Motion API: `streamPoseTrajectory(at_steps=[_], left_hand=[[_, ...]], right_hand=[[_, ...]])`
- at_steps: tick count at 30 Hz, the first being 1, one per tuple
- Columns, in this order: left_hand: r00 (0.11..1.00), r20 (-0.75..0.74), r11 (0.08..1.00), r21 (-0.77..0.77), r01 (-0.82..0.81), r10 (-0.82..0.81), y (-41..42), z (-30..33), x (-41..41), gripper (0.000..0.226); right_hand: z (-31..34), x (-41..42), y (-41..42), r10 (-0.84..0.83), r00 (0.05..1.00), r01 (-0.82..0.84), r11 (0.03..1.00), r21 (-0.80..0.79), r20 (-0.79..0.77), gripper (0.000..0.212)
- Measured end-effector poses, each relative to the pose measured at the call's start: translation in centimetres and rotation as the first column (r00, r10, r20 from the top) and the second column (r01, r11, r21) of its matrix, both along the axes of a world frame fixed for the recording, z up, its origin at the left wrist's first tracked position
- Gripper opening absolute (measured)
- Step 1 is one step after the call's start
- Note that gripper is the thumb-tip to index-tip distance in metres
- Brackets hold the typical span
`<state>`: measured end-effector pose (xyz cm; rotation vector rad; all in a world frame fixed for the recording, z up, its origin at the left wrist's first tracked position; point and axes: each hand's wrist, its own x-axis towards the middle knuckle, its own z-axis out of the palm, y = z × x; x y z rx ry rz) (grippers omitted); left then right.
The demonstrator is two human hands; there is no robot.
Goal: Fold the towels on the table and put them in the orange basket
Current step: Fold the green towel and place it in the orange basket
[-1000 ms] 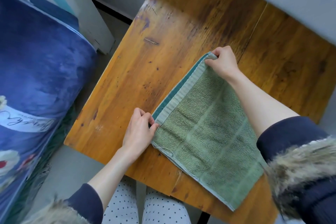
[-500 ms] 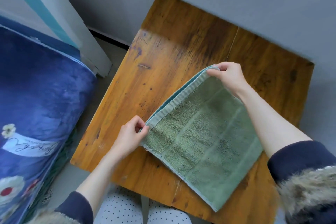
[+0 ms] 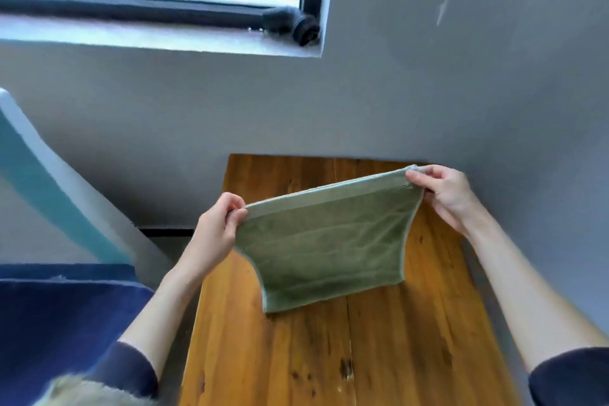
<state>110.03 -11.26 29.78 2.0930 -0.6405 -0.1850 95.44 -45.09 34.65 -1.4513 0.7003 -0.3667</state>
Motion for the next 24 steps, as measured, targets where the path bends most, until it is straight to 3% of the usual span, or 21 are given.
streamPoseTrajectory(at_steps=[5,9,16,19,24], left_hand=[[0.991,0.074,0.993,-0.042,0.112,-0.109,-0.6,5.5,2.4,0.03],[0.986,0.113,0.99,-0.064,0.128,-0.12,-0.7,7.7,2.6,0.032],[0.978,0.185,0.991,-0.076,0.114,-0.098,-0.7,10.2,2.1,0.027],[0.969,0.235,0.995,-0.037,0.093,-0.082,-0.8,11.0,1.7,0.021],[0.951,0.303,0.998,0.002,0.066,-0.063,-0.4,11.9,1.1,0.011]], right_hand=[[4.3,-2.4,1.0,-0.09,0.979,0.071,0.992,0.107,0.183,0.01],[5.9,-4.0,1.4,-0.112,0.956,0.073,0.986,0.149,0.272,0.004],[7.8,-5.0,1.6,-0.12,0.952,0.139,0.989,-0.048,0.281,0.014],[8.3,-5.2,1.4,-0.115,0.951,0.154,0.981,-0.118,0.286,0.009],[8.7,-4.9,0.5,-0.004,0.989,0.057,0.935,-0.35,0.15,0.025]])
